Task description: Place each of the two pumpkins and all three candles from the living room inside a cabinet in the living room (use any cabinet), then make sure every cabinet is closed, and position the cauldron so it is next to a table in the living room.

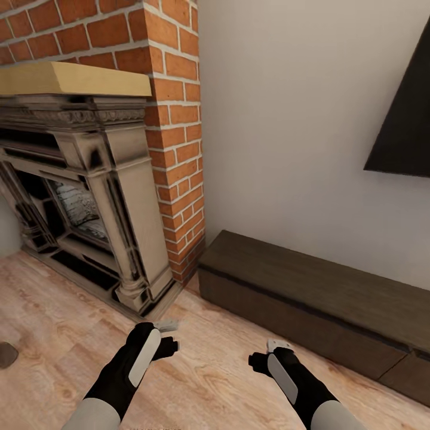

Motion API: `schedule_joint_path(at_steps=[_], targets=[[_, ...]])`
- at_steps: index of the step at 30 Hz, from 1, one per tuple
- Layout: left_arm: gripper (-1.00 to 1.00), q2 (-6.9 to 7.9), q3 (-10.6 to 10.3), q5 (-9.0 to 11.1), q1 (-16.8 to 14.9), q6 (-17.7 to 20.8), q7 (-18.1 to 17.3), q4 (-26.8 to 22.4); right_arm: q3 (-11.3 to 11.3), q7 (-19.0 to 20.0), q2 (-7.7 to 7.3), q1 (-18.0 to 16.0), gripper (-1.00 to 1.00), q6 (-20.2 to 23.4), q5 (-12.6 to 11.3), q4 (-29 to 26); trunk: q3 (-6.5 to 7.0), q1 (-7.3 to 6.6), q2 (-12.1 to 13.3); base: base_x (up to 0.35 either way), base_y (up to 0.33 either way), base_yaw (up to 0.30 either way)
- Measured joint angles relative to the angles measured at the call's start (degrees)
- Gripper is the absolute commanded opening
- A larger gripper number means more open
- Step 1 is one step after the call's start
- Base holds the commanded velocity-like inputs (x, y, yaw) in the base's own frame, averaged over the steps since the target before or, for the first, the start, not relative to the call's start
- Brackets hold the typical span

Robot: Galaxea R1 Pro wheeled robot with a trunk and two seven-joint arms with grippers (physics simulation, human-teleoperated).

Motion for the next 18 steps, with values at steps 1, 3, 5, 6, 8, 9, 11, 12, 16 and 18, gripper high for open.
schedule_joint_path(at_steps=[1,3,5,6,8,9,11,12,16,18], targets=[[1.0,0.0,0.0,-0.02,0.0,-0.01,0.0,0.02,0.0,0.0,0.0,0.0,1.0,0.0,0.02,0.0,0.02,0.0,0.0,0.0,0.0,0.28],[1.0,0.0,0.0,-0.03,0.0,0.01,0.0,0.04,0.0,0.0,0.0,0.0,1.0,0.0,0.05,0.0,0.07,0.0,0.0,0.0,0.0,0.281],[1.0,0.0,0.0,-0.06,0.0,-0.02,0.02,0.08,0.0,0.0,0.0,0.0,1.0,0.0,0.07,0.0,0.11,0.0,0.0,0.0,0.0,0.281],[1.0,0.02,0.0,-0.08,0.0,-0.04,0.04,0.1,0.0,0.0,0.0,0.0,1.0,0.0,0.08,0.0,0.13,0.0,0.0,0.0,0.0,0.281],[1.0,0.05,0.03,-0.08,0.0,-0.05,0.08,0.12,0.01,0.0,0.0,0.0,1.0,0.0,0.07,0.0,0.18,0.0,0.0,0.0,0.0,0.281],[1.0,0.06,0.05,-0.09,0.0,-0.06,0.13,0.13,0.02,0.0,0.0,0.0,1.0,0.0,0.08,0.0,0.2,0.0,0.0,0.0,0.0,0.281],[1.0,0.08,0.1,-0.09,0.0,-0.06,0.22,0.14,0.01,0.0,0.0,0.0,1.0,0.0,0.08,0.0,0.25,0.0,0.0,0.0,0.0,0.281],[1.0,0.11,0.13,-0.1,0.0,-0.06,0.26,0.14,0.01,0.0,0.0,0.0,1.0,0.0,0.08,0.0,0.27,0.0,0.0,0.0,0.0,0.281],[1.0,0.23,0.16,-0.13,0.0,-0.11,0.48,0.21,0.02,0.0,0.0,0.0,1.0,0.0,0.09,0.0,0.36,0.0,0.0,0.0,0.0,0.281],[1.0,0.45,0.23,-0.18,0.0,-0.16,0.61,0.37,0.05,0.0,0.0,0.0,1.0,0.0,0.09,0.0,0.4,0.0,0.0,0.0,0.0,0.282]])
